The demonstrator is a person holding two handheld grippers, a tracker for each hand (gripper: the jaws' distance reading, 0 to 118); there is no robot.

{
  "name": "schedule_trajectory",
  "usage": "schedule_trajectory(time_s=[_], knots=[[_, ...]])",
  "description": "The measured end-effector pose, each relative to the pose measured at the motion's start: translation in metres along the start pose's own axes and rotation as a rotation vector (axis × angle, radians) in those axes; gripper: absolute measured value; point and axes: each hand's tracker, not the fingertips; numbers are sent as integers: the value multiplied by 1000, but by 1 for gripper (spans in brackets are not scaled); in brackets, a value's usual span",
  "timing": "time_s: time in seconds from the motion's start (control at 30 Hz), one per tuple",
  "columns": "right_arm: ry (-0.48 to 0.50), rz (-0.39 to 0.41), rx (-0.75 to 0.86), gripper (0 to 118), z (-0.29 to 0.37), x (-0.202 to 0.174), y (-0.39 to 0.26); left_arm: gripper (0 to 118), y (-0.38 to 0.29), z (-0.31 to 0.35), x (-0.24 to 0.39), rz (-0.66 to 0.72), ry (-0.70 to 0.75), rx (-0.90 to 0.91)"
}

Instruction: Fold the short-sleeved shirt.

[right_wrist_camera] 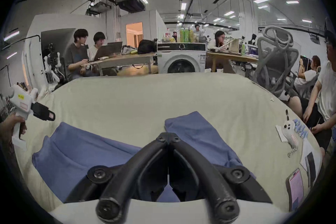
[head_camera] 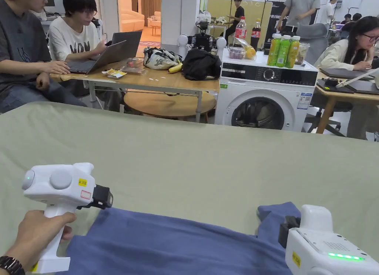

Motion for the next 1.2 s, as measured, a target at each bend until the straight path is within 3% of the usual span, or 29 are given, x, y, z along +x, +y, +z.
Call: schedule_trajectory(time_s=[0.07, 0.23, 0.27, 0.3, 0.37, 0.4, 0.53, 0.57, 0.63, 0.67, 0.7, 0.83, 0.93, 1.07, 1.2], knots=[[-9, 3, -15, 0, -6, 3, -1, 61, 8, -21, -2, 3, -16, -47], [-15, 0, -61, 0, -14, 14, -5, 60, 5, -71, 4, -41, 125, -188], [-20, 2, -71, 0, -15, 17, -6, 57, 0, -70, 9, -57, 121, -139], [-25, 2, -77, 0, -15, 20, -6, 46, -2, -65, 14, -81, 142, -95], [-31, -3, -89, 0, -16, 29, -5, 2, -13, -54, 33, -127, 170, -83], [-37, -5, -98, 0, -17, 33, -4, 0, -15, -52, 38, -160, 153, -68], [-58, -33, -162, 0, -32, 60, 14, 0, -19, -38, 43, -154, 136, -50], [-62, -44, -196, 8, -39, 67, 21, 0, -21, -32, 42, -145, 117, -22], [-62, -63, -240, 46, -52, 83, 33, 0, -21, -22, 39, -125, 109, 3], [-63, -74, -279, 58, -62, 91, 39, 0, -24, -15, 38, -122, 98, 15], [-70, -77, -306, 62, -72, 98, 44, 0, -25, -10, 38, -117, 94, 20], [-71, -66, -422, 62, -119, 114, 55, 0, -29, 8, 34, -99, 74, 52], [-14, -85, -501, 62, -150, 120, 50, 0, -32, 16, 33, -93, 62, 71], [12, -50, -582, 61, -179, 120, 39, 0, -33, 16, 33, -98, 67, 70], [-10, -41, -626, 41, -197, 119, 25, 0, -33, 15, 31, -80, 67, 72]])
